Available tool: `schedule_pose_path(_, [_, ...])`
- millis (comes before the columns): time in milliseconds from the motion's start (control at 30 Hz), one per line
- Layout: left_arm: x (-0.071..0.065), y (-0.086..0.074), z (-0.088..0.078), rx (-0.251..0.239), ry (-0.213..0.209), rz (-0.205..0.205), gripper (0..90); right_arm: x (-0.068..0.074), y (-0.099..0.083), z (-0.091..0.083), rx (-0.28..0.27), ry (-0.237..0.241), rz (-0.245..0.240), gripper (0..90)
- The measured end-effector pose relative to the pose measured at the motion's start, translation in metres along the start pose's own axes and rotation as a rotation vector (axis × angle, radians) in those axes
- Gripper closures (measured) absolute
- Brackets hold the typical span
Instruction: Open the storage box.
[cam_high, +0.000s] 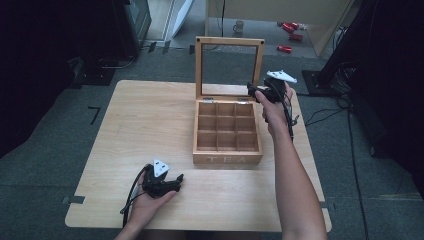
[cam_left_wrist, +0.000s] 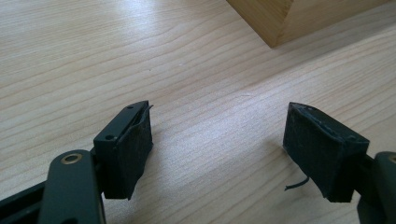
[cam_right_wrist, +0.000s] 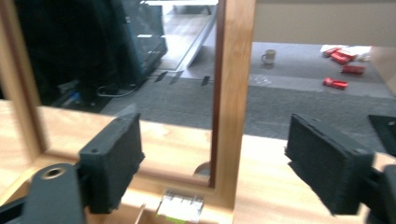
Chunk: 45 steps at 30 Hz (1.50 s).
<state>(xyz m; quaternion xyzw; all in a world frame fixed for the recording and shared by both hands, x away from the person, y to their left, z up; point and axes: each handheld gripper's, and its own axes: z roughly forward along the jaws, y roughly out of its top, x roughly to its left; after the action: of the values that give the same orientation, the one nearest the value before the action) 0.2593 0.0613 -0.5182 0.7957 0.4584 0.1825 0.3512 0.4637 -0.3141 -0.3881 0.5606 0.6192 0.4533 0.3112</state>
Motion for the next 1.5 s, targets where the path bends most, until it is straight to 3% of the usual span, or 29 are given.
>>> schedule_pose_path(467, [-0.001, -0.001, -0.001, -0.001, 0.000, 0.002, 24.4, 0.004, -0.047, -0.068, 0.046, 0.014, -0.033, 9.6])
schedule_pose_path(900, [-0.001, -0.001, -0.001, 0.000, 0.000, 0.001, 24.4, -0.001, -0.090, -0.106, 0.076, 0.018, -0.055, 9.6])
schedule_pose_path(1267, [-0.001, -0.001, -0.001, 0.000, 0.000, 0.002, 24.4, -0.013, -0.125, -0.141, 0.078, -0.009, -0.064, 9.6])
schedule_pose_path(1500, [-0.001, -0.001, -0.001, 0.003, 0.003, 0.008, 24.4, -0.025, -0.147, -0.166, 0.086, -0.020, -0.042, 9.6])
